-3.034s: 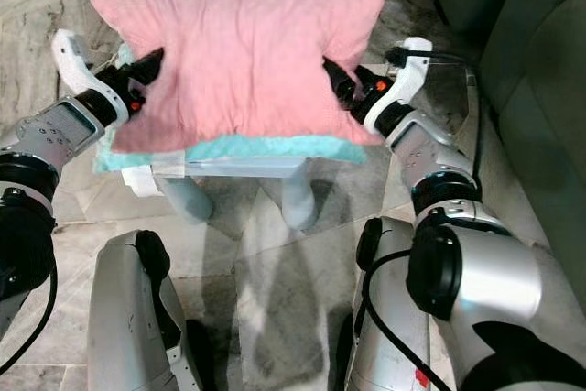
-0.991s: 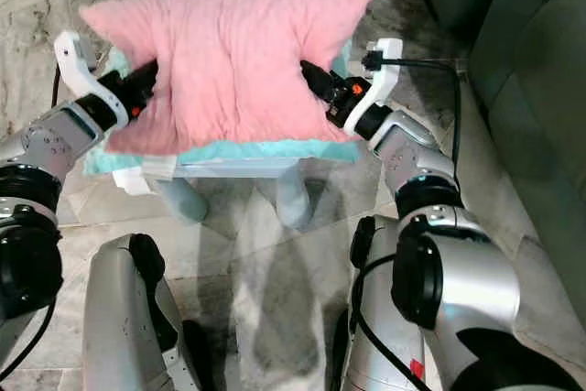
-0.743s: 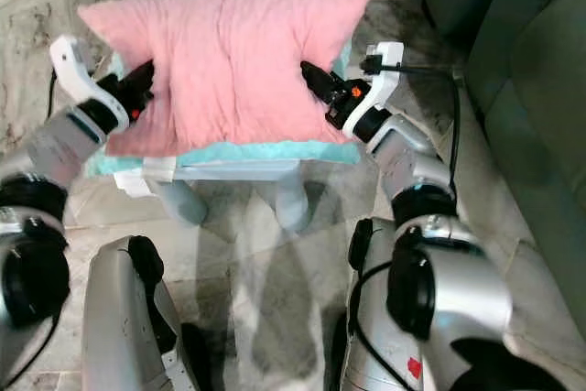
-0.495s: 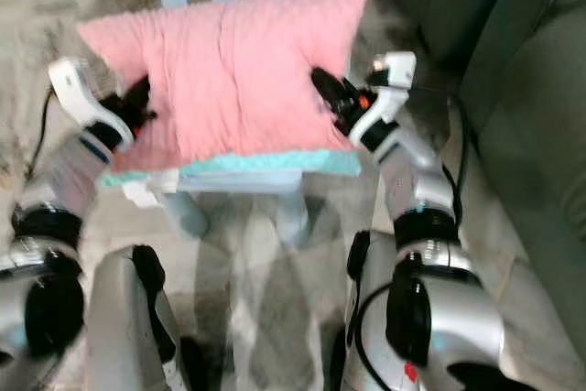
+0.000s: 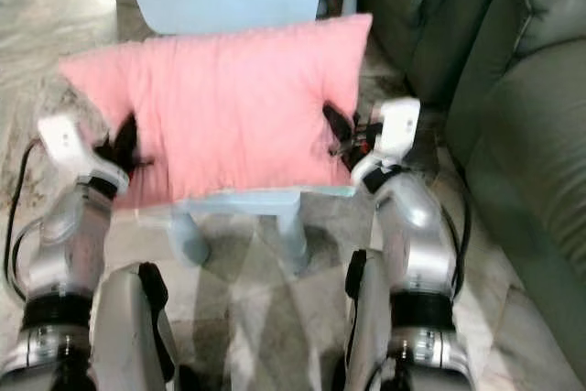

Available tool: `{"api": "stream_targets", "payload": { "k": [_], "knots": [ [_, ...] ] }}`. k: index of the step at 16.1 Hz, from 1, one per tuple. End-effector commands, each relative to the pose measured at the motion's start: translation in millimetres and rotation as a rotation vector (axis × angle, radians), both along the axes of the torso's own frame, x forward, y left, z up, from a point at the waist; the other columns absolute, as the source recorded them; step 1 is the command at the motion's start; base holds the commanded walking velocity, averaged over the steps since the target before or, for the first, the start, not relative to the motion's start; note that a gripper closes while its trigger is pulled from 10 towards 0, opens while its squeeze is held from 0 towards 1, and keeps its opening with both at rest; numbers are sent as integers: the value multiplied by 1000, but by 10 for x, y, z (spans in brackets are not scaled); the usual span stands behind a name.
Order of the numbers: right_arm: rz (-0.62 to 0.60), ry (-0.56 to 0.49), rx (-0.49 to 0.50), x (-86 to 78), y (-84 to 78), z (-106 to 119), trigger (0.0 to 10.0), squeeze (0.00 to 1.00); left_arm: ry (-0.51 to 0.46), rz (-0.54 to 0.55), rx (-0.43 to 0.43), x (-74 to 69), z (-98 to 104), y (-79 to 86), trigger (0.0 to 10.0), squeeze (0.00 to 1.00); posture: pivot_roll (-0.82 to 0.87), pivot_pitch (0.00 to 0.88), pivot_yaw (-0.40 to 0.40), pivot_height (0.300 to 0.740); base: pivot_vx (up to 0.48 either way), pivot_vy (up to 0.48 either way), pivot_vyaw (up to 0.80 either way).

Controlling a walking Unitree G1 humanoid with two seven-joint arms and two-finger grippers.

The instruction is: Move the pillow to the sofa

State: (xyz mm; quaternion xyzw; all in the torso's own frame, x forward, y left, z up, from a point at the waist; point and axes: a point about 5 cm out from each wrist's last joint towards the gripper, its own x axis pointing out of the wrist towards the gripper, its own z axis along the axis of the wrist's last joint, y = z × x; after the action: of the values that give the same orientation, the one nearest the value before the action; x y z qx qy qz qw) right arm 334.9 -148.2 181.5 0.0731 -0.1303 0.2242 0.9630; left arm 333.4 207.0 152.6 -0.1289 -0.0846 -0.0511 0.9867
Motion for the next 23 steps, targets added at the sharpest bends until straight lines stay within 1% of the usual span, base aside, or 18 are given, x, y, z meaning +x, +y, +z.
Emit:
{"api": "stream_targets", "payload": {
  "k": [1,2,4,5,6,7,8,10,11,14,22,23],
  "knots": [
    [-58,-19,-19,-117,-38,11,0,0,15,58,22,-126,-59,72,0,0,-124,0,55,366,0,0,0],
    [-95,3,-20,-223,-58,-56,0,0,13,81,25,-215,-95,62,0,0,-123,0,55,366,0,0,0],
    [-141,30,-39,-385,-56,-118,0,0,5,103,41,-313,-99,-3,0,0,-119,0,51,366,0,0,0],
    [-162,41,-48,-460,-56,-141,353,0,6,100,53,-361,-104,-48,0,0,-120,0,51,366,0,0,0],
    [-170,45,-61,-494,-55,-149,4471,0,11,94,68,-383,-110,-71,235,0,-121,0,51,366,0,0,0],
    [-184,66,-90,-570,-57,-179,10000,0,49,83,86,-428,-160,-116,10000,0,-128,0,56,366,0,0,0],
    [-216,108,-95,-619,-75,-218,10000,0,74,72,97,-465,-199,-148,10000,0,-134,0,60,366,0,0,0],
    [-225,121,-117,-622,-57,-210,10000,0,99,58,100,-459,-231,-186,10000,0,-141,0,64,366,0,0,0],
    [-237,126,-115,-597,-60,-193,10000,0,98,55,100,-435,-213,-202,10000,0,-141,0,64,366,0,0,0],
    [-275,124,-117,-564,-81,-140,10000,0,97,58,99,-433,-176,-206,10000,0,-140,0,64,366,0,0,0],
    [-289,113,-94,-529,-102,-71,10000,0,116,47,97,-424,-206,-236,10000,0,-145,0,66,366,0,0,0],
    [-289,111,-94,-528,-102,-68,10000,0,117,46,97,-422,-207,-238,10000,0,-146,0,66,375,0,0,0]
  ]
}}
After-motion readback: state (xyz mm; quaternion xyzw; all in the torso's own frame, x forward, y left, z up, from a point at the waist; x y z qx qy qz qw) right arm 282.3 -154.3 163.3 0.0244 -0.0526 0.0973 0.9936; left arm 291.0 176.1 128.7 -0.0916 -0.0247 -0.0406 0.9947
